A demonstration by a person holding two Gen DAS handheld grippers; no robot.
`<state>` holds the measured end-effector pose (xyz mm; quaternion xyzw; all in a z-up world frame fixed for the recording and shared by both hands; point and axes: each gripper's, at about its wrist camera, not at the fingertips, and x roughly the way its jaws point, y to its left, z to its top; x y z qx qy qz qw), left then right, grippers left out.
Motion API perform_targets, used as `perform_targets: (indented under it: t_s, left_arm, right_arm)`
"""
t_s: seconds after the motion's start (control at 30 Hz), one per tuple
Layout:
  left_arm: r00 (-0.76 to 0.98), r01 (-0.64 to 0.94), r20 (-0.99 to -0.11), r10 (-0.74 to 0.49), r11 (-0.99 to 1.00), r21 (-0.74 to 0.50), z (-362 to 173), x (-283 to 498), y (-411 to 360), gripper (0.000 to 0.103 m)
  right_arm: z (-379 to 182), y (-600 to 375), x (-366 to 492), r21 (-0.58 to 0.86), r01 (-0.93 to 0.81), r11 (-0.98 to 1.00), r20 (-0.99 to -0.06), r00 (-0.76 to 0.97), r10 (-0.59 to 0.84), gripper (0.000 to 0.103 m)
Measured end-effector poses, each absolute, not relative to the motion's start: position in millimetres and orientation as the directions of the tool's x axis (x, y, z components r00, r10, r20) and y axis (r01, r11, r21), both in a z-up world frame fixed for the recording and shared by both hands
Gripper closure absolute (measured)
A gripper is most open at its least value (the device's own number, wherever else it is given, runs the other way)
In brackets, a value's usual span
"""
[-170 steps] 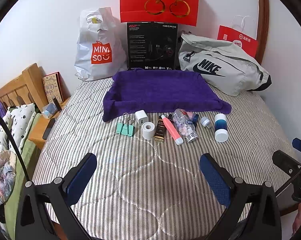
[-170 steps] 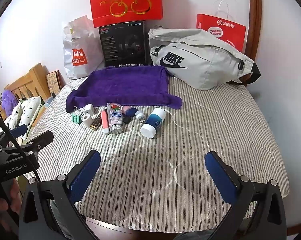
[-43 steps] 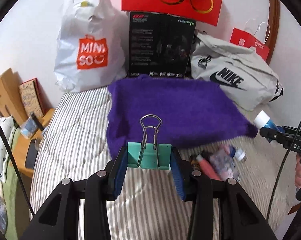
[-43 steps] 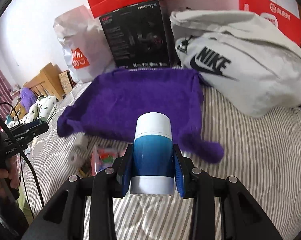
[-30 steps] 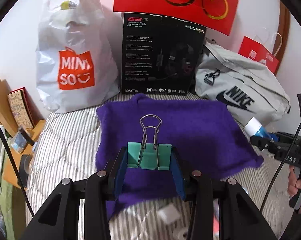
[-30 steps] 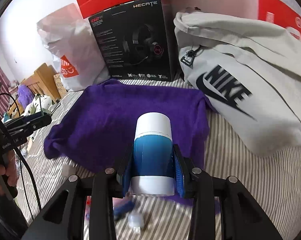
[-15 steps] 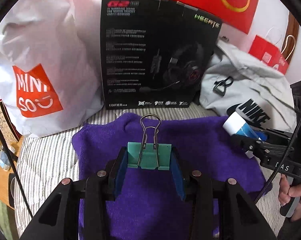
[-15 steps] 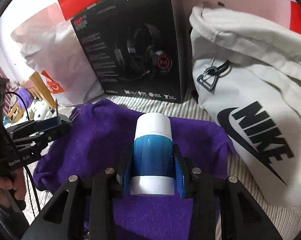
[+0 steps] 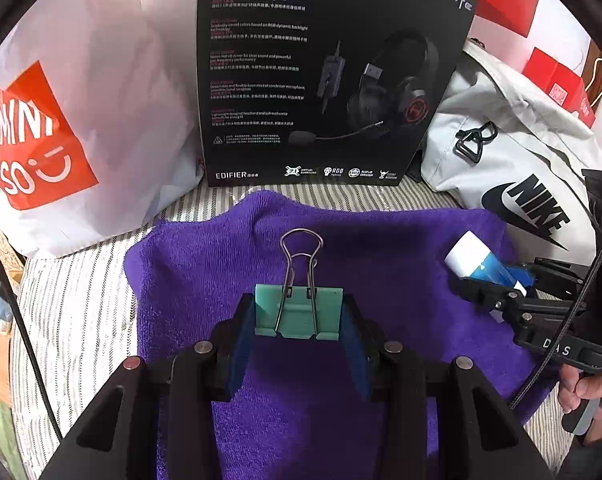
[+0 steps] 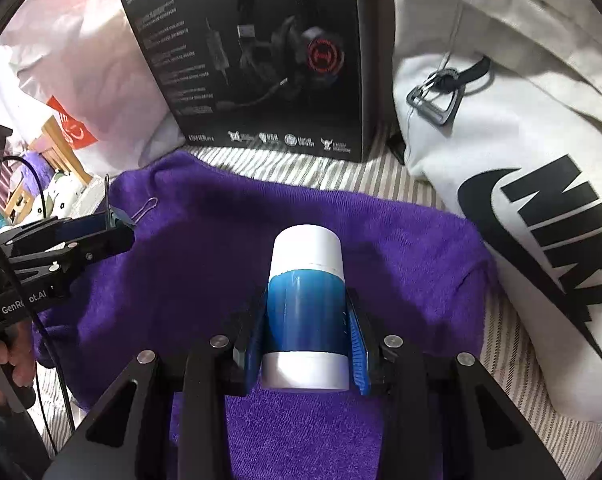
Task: Organize rigid objects
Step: 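Carry clip and container onto the purple towel with both tools, then open both tools to release clip and container on the towel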
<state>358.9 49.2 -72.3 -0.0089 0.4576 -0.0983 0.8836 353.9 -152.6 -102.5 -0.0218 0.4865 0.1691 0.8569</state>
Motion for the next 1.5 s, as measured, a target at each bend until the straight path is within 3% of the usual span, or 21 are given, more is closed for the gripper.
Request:
perform_targets:
  t_s: [0.8, 0.97, 1.07, 1.13, 1.5]
  left_arm:
    - [0.501, 0.18, -0.851, -0.156, 0.981, -0.073, -104, 370, 32, 0.063]
    - [0.5, 0.19, -0.855, -0.138, 0.981, -0.047, -107, 372, 26, 0.063]
    - [0.492, 0.211, -0.861, -0.131, 0.977, -0.028, -108, 372, 21, 0.054]
    - [0.505, 0.222, -0.854, -0.127, 0.975, -0.014, -110, 372, 18, 0.036]
    - [0.539, 0.16, -0.839, -0.075, 0.987, 0.015, -85, 361, 31, 0.035]
  right_arm:
    - [-114, -146, 360, 0.072, -0.342, 0.937, -0.865, 0.447, 0.23, 0.066]
    - [-114, -143, 356, 0.079, -0.376, 0.923, -0.876, 0.415, 0.244, 0.051]
    - [-113, -141, 354, 0.074, -0.386, 0.92, -0.886, 0.398, 0.239, 0.048]
    - [-111, -142, 353, 0.079, -0.39, 0.917, -0.888, 0.39, 0.242, 0.048]
    - [-54, -154, 330, 0.09, -0.399, 0.912, -0.829, 0.477, 0.29, 0.046]
